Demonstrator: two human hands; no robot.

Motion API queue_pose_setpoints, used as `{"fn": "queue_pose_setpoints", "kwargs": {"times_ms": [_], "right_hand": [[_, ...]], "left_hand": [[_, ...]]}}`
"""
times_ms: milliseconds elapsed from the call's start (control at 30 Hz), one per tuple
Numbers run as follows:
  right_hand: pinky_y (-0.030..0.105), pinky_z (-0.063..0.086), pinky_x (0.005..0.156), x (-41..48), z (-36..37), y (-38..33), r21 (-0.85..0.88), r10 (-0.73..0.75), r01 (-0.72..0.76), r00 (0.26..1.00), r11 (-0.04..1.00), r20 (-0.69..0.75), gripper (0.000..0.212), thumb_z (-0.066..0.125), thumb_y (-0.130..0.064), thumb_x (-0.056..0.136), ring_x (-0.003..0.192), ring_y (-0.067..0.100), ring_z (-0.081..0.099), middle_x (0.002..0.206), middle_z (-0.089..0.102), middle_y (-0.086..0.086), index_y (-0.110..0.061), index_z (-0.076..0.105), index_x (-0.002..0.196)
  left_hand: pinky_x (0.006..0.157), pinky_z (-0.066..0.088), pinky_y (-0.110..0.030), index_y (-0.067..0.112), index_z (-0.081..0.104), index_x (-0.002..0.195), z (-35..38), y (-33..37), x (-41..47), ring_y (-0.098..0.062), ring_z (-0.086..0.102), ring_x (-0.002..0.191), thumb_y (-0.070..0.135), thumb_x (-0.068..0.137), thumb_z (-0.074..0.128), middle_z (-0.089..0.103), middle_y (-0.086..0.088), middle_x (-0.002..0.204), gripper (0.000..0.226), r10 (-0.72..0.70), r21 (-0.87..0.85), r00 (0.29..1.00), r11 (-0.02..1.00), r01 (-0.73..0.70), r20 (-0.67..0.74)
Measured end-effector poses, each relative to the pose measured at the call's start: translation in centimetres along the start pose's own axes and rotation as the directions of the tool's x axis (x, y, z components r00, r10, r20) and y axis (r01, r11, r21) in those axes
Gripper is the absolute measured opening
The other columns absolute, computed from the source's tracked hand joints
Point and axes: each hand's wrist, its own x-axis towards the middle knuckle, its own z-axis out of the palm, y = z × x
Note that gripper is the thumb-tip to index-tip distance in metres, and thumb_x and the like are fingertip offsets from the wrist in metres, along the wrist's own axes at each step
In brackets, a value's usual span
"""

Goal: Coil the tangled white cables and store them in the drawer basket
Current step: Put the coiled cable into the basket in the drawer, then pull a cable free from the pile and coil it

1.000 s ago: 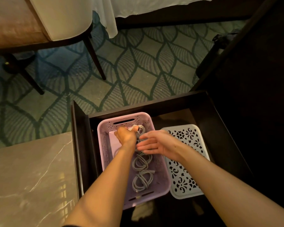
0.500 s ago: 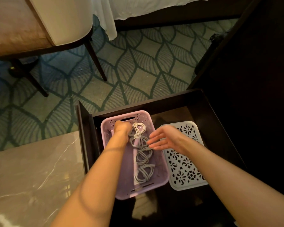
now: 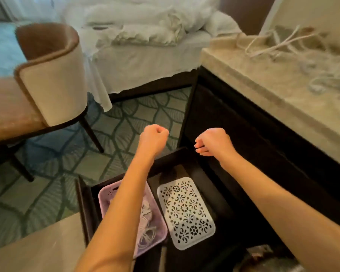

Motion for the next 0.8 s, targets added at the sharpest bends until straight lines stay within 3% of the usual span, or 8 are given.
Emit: {"fn": "queue_pose_setpoints", "kwargs": {"times_ms": [133, 200, 300, 433, 800], "right_hand": [[0.031, 0.056, 0.067, -6.5, -4.4, -4.2, -0.169, -0.322, 0.297, 0.934, 0.940, -0.152, 0.020, 0.048, -0.003, 0.089, 0.063, 0.020, 0.064, 0.070, 0.065, 0.010, -0.007, 0.060, 0.074], [0.035, 0.057, 0.066, -9.5, -7.2, -5.6, -0.148, -0.401, 0.375, 0.886, 0.915, -0.232, 0.020, 0.047, -0.002, 0.088, 0.062, 0.021, 0.063, 0.071, 0.064, 0.011, -0.008, 0.060, 0.073], [0.029, 0.053, 0.053, -13.0, -11.9, -6.6, -0.132, -0.462, 0.446, 0.811, 0.885, -0.359, 0.022, 0.045, -0.002, 0.088, 0.059, 0.021, 0.062, 0.071, 0.064, 0.013, -0.006, 0.059, 0.072], [0.030, 0.052, 0.055, -16.8, -17.9, -6.6, -0.125, -0.467, 0.467, 0.753, 0.876, -0.463, 0.022, 0.046, -0.002, 0.088, 0.059, 0.022, 0.062, 0.070, 0.064, 0.012, -0.008, 0.059, 0.071], [0.024, 0.048, 0.050, -27.0, -36.6, 0.2, -0.039, -0.309, 0.408, 0.622, 0.912, -0.719, 0.014, 0.047, -0.004, 0.089, 0.053, 0.021, 0.061, 0.070, 0.063, 0.011, -0.006, 0.057, 0.080]], "left_hand": [[0.089, 0.051, -0.044, 0.024, 0.060, 0.069, 1.7, 8.2, -3.4, -0.033, 0.063, 0.096, 0.018, 0.087, 0.052, 0.068, -0.010, 0.090, 0.020, 0.218, 0.018, 0.976, 0.976, -0.219, 0.026], [0.088, 0.051, -0.043, 0.024, 0.059, 0.072, 3.2, 11.8, -5.9, -0.030, 0.064, 0.094, 0.020, 0.088, 0.051, 0.069, -0.009, 0.093, 0.018, 0.312, 0.050, 0.949, 0.948, -0.313, 0.034], [0.088, 0.051, -0.043, 0.018, 0.062, 0.087, 5.5, 16.0, -9.5, -0.027, 0.063, 0.095, 0.025, 0.089, 0.050, 0.068, -0.008, 0.099, 0.014, 0.418, 0.069, 0.904, 0.903, -0.424, 0.083], [0.089, 0.048, -0.038, 0.013, 0.062, 0.100, 9.1, 20.3, -13.6, -0.026, 0.061, 0.096, 0.024, 0.091, 0.050, 0.065, -0.010, 0.103, 0.019, 0.495, 0.061, 0.846, 0.855, -0.515, 0.198], [0.086, 0.050, -0.038, 0.005, 0.067, 0.092, 25.3, 27.9, -28.4, -0.030, 0.062, 0.094, 0.016, 0.091, 0.050, 0.068, -0.017, 0.097, 0.020, 0.640, -0.049, 0.547, 0.673, -0.738, 0.540]]}}
